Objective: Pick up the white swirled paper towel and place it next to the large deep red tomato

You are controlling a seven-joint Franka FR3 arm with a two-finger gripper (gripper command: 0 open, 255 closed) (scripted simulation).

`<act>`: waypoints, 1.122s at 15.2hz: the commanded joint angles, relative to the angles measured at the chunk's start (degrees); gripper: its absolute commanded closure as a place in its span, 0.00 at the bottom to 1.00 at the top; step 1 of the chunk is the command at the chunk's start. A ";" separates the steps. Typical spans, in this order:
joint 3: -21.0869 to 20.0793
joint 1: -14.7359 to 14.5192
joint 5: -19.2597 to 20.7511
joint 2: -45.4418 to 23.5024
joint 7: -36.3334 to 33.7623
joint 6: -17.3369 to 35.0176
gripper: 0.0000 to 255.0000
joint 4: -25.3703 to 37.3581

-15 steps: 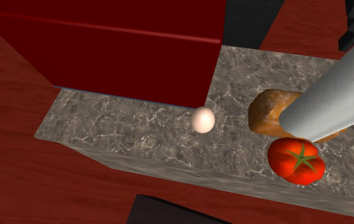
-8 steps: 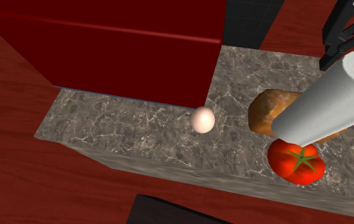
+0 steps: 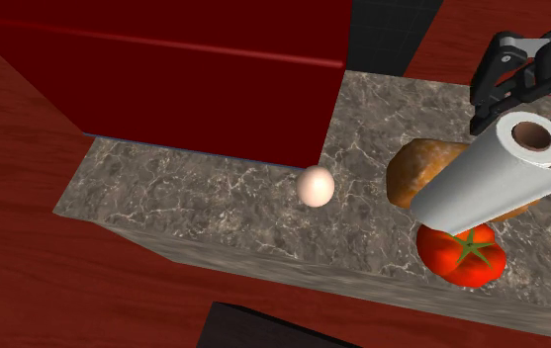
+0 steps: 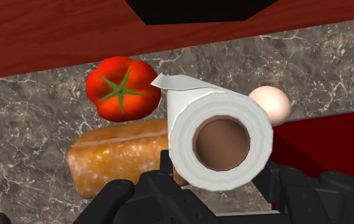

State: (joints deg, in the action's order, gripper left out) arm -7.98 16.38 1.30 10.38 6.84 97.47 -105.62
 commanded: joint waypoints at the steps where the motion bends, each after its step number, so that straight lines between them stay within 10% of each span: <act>1: -0.05 -0.05 -0.05 0.38 -0.13 1.70 1.00 -2.05; 17: -0.18 -0.13 0.05 0.10 -0.63 14.02 1.00 -14.10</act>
State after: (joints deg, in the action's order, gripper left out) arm -8.16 16.25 1.32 10.58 6.23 110.64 -119.01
